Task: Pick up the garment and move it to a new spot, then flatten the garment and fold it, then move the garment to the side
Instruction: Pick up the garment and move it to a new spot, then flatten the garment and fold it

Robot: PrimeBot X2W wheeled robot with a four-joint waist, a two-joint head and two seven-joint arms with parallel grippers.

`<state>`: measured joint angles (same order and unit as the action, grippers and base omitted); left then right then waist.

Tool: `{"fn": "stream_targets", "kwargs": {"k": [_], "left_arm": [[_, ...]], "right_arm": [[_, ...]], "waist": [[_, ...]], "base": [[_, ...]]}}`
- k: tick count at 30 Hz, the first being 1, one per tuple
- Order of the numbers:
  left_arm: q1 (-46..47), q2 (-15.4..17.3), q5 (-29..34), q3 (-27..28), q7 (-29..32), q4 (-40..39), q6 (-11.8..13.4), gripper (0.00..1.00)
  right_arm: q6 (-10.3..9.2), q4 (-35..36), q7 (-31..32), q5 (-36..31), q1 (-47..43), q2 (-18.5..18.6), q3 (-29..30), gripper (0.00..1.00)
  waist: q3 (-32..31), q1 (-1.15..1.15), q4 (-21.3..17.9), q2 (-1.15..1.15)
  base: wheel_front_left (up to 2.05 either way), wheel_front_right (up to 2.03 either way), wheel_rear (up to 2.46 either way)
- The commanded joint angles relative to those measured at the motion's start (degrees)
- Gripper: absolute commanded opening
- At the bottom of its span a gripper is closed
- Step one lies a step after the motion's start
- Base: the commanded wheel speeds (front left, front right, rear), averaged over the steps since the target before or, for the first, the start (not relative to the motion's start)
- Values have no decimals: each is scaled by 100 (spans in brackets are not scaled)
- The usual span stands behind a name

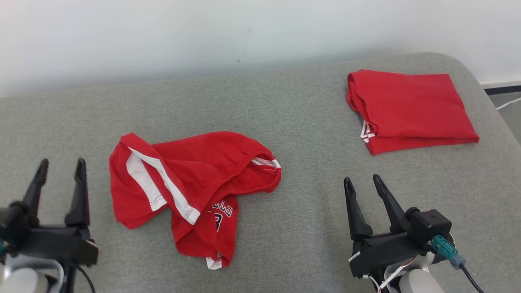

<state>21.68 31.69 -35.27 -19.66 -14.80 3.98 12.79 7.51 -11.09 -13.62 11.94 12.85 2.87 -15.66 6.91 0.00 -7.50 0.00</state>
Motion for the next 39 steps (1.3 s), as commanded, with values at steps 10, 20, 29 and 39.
{"fn": "stream_targets", "kwargs": {"k": [10, 20, 29, 39], "left_arm": [[-1190, -633, 655, 547, -42, -1190, 508, 100], [-1991, -1252, 1142, 1045, -40, -1620, 582, 100], [-2402, -1810, 1580, 1531, -40, -1599, 419, 100], [-2504, -2147, 1815, 1739, -40, -1460, 69, 100]], "right_arm": [[-4, -7, 70, -94, -128, 3, -21, 100], [-4, -11, 130, -57, -161, 3, -47, 100], [-4, -112, 278, 20, -188, 3, -115, 100], [-4, -173, 431, -8, -248, 2, -208, 100]], "waist": [[-199, 0, 254, 0], [-254, 0, 345, 0], [-345, 0, 605, 0], [-438, 0, 788, 0]], "base": [[0, 0, 0], [0, 0, 0], [0, 0, 0], [0, 0, 0]]}}
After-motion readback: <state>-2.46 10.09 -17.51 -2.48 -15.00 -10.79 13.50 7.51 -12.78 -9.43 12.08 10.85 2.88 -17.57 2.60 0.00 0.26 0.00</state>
